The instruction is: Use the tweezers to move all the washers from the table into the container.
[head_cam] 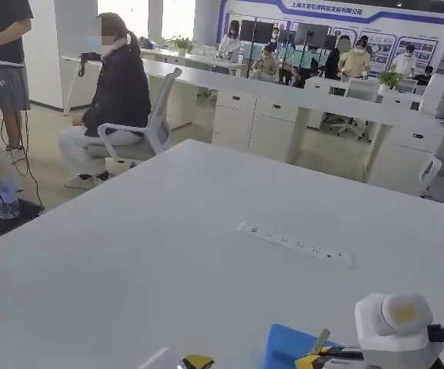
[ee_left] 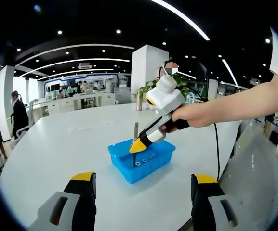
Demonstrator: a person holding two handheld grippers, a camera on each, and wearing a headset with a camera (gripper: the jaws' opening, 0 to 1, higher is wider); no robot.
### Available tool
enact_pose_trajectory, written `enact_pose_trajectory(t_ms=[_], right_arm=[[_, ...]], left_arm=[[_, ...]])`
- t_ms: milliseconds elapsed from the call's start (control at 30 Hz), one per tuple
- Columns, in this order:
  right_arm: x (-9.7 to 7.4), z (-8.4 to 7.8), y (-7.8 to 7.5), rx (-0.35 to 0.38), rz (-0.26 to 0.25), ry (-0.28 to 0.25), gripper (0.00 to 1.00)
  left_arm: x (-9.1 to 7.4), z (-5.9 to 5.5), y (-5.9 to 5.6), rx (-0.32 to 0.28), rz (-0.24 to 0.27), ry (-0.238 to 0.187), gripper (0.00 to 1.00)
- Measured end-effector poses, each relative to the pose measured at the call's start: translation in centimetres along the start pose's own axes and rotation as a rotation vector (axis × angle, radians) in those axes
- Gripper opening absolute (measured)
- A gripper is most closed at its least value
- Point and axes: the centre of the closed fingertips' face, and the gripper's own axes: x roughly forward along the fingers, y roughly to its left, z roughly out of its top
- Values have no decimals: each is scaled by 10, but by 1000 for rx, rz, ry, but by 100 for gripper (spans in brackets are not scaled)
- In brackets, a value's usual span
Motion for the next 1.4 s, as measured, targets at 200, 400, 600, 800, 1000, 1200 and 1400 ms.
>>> enact_pose_trajectory(t_ms=[200,400,600,800,1000,1200,1400], right_arm=[[-17,13,-2,8,-19,-51,4],[-32,26,4,0,-30,-101,4],[-51,35,19,-30,-24,-149,3],[-77,38,32,-4,2,-204,3],[-101,30,55,29,57,-229,3],[-105,11,71,35,85,-198,3],[-101,-15,91,-60,131,-100,4]], left_arm=[[0,0,1,-4,2,-1,82],[0,1,1,-9,-2,-7,79],[0,1,-1,-10,-8,-8,77],[0,3,-6,5,-33,-11,72],[1,6,-17,-5,-96,-21,62],[0,8,-29,18,-156,-22,53],[-1,11,-46,14,-272,-2,24]])
